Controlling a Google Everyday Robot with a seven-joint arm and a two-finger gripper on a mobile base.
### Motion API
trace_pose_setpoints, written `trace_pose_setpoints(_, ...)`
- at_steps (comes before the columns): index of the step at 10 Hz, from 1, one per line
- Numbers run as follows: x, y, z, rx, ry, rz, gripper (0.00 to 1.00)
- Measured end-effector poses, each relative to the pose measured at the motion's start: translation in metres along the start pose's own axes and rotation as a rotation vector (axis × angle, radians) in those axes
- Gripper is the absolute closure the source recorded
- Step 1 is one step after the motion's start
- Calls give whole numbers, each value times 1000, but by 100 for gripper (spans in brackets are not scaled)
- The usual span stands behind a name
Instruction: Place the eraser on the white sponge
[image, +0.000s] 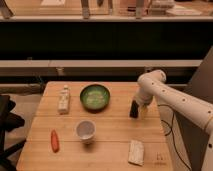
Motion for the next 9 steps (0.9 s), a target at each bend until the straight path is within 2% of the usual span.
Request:
trace_pose_setpoints(3, -5, -7, 6, -7, 2, -47, 20)
trace_pose_setpoints(9, -7, -10, 17, -13, 3, -78, 20)
